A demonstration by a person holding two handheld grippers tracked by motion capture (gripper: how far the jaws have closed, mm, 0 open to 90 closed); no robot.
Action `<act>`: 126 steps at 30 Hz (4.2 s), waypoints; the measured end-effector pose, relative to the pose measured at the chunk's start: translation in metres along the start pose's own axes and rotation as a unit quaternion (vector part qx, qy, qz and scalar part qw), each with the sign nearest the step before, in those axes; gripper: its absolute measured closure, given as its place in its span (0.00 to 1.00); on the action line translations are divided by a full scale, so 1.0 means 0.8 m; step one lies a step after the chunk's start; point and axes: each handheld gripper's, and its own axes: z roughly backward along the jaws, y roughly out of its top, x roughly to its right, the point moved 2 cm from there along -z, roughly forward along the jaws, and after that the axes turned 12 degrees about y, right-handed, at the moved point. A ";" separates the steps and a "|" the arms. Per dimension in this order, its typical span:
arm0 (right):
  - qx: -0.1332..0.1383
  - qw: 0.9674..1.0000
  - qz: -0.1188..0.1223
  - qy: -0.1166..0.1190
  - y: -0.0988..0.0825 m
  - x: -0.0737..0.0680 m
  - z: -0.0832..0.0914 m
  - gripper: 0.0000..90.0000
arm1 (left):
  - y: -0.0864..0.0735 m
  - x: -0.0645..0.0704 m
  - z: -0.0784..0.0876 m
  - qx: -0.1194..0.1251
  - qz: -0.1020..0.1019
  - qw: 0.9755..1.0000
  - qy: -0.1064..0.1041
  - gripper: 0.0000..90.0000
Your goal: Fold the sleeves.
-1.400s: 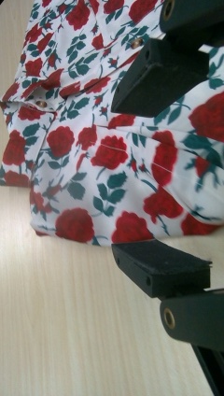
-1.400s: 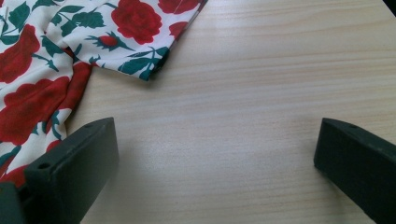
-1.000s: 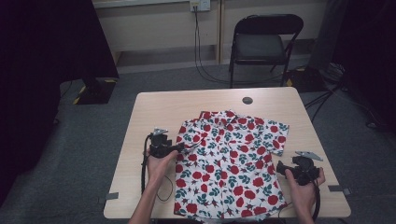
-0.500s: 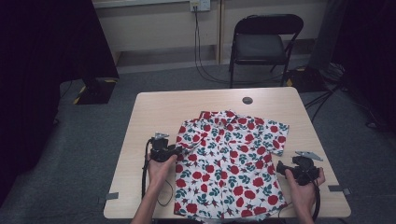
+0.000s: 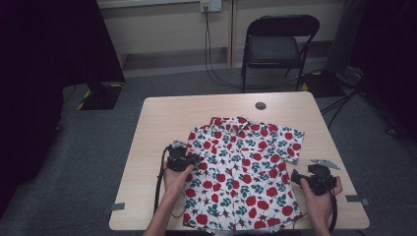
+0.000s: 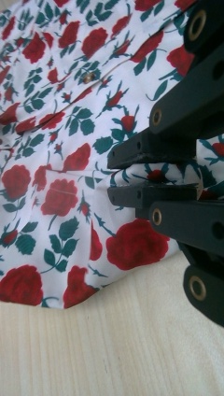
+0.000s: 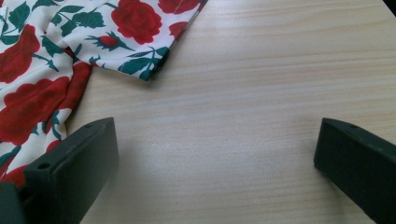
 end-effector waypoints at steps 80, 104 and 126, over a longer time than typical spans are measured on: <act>0.000 1.000 0.000 0.000 0.000 0.000 0.000 0.00 | 0.078 -0.061 -0.102 -0.005 0.038 0.998 0.055 0.76; 0.000 1.000 0.000 0.000 0.000 0.000 0.000 0.00 | 0.065 -0.057 -0.052 0.022 0.024 0.998 0.045 0.62; 0.000 1.000 0.000 0.000 0.000 0.000 0.000 0.00 | -0.015 -0.014 -0.016 0.003 -0.060 0.997 0.056 0.81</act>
